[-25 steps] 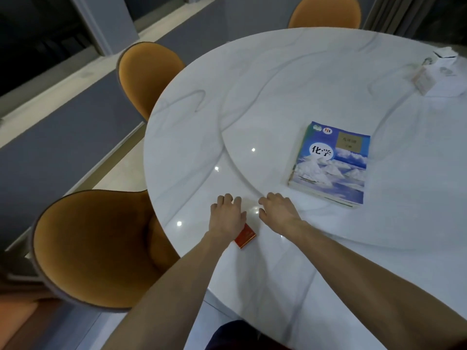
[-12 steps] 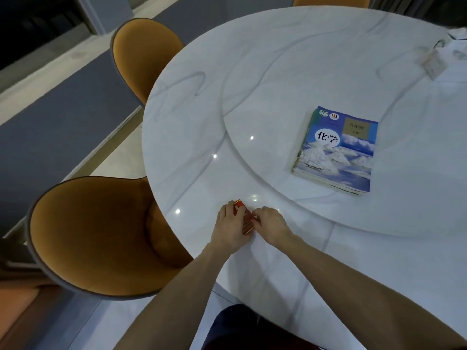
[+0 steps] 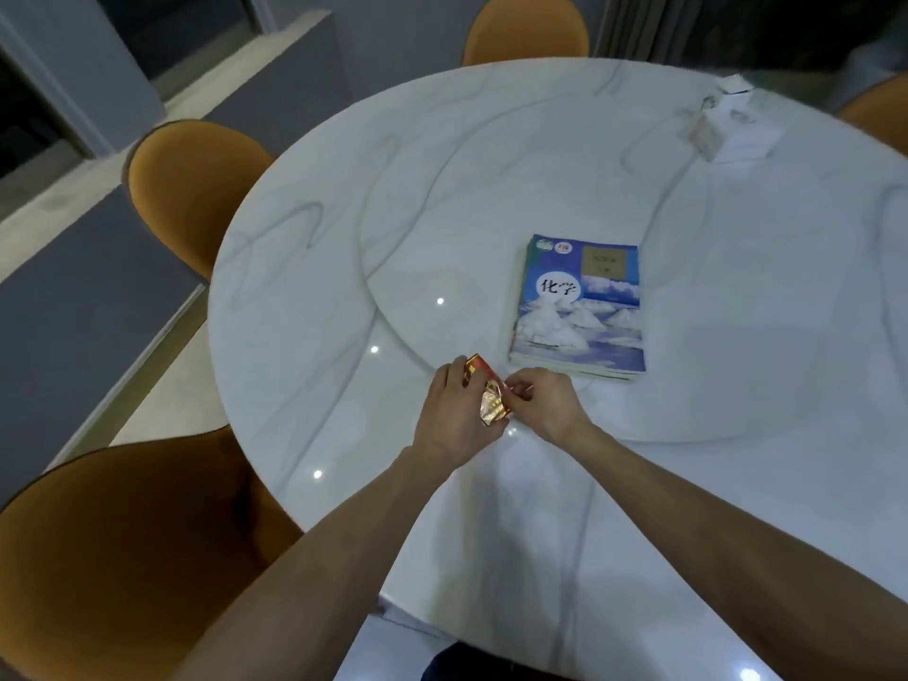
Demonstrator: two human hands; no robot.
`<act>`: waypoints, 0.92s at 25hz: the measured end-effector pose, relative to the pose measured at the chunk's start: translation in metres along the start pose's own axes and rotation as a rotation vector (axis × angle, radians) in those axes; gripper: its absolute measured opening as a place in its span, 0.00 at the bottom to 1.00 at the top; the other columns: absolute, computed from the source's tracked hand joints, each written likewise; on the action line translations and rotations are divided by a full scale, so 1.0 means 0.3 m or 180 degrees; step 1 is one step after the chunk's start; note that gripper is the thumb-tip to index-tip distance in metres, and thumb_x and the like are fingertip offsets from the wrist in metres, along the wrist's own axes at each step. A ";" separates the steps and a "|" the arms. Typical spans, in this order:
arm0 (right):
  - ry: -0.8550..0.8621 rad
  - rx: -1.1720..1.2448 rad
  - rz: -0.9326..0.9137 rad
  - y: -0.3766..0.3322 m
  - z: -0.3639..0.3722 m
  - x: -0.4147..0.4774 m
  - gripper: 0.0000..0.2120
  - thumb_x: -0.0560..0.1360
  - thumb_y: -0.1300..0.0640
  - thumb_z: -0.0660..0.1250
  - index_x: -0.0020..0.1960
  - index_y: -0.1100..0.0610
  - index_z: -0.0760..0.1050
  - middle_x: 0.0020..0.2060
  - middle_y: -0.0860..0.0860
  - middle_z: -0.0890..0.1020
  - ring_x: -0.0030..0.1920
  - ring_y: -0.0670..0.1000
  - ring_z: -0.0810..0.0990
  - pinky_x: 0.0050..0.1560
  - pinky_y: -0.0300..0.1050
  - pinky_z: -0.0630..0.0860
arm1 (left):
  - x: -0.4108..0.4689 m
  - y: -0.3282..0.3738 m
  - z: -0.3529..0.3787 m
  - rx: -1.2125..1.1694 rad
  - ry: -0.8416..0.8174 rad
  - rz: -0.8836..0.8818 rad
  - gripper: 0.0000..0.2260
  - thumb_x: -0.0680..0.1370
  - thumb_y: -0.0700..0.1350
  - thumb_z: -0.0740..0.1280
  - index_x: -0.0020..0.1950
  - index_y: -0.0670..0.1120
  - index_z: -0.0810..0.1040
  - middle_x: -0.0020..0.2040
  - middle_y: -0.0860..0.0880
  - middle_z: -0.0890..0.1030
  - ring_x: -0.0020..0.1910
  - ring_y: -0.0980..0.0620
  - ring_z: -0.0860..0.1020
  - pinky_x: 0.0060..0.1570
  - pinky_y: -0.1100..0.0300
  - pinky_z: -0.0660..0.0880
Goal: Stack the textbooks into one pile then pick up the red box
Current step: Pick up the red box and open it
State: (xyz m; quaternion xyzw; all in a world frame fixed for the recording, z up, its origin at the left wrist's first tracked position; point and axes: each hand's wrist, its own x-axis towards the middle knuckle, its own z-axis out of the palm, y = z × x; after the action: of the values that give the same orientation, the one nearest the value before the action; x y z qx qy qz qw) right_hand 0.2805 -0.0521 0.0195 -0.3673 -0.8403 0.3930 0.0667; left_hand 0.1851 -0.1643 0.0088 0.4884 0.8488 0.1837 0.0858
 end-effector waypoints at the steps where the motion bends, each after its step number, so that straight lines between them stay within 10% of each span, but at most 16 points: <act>1: 0.0111 0.0011 0.0037 0.007 -0.045 0.005 0.08 0.73 0.61 0.68 0.51 0.61 0.82 0.48 0.57 0.85 0.48 0.55 0.82 0.48 0.39 0.74 | 0.037 0.036 -0.009 -0.0013 -0.0002 0.0119 0.29 0.69 0.56 0.70 0.66 0.44 0.71 0.68 0.42 0.69 0.66 0.43 0.67 0.66 0.55 0.66; 13: 0.1398 0.0034 0.0731 0.195 -0.550 -0.124 0.08 0.73 0.60 0.68 0.49 0.63 0.82 0.46 0.59 0.85 0.47 0.57 0.82 0.55 0.51 0.77 | 0.330 0.561 0.027 -0.0164 -0.0213 0.1418 0.28 0.68 0.58 0.69 0.64 0.46 0.72 0.66 0.44 0.71 0.66 0.43 0.68 0.66 0.51 0.68; 23: 0.2026 0.0206 0.1519 0.562 -0.860 -0.315 0.08 0.71 0.62 0.68 0.48 0.62 0.81 0.44 0.58 0.84 0.45 0.55 0.81 0.43 0.43 0.76 | 0.392 1.078 0.263 -0.0294 -0.0657 0.2246 0.28 0.70 0.57 0.69 0.65 0.45 0.71 0.69 0.45 0.68 0.67 0.45 0.65 0.66 0.56 0.68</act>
State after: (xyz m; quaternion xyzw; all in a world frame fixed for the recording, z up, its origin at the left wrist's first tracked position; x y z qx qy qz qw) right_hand 0.5473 0.1135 0.0925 -0.6534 -0.6559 0.2903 0.2422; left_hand 0.4089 0.1023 0.0683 0.7625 0.6059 0.1899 0.1243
